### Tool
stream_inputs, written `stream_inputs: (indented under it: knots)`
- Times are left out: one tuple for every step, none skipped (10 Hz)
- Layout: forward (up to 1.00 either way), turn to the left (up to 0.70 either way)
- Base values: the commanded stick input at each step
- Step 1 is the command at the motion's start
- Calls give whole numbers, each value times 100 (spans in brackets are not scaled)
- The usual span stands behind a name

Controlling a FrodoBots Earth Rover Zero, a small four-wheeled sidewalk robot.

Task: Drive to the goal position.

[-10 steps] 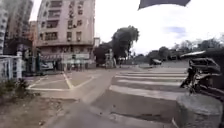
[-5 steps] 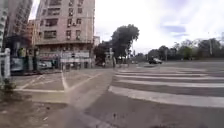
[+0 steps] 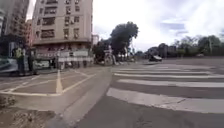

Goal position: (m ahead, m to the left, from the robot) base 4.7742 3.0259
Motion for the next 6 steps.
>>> stream_inputs:
  knots:
    - [70,0]
    - [70,0]
    - [70,0]
    - [70,0]
    - [70,0]
    - [70,0]
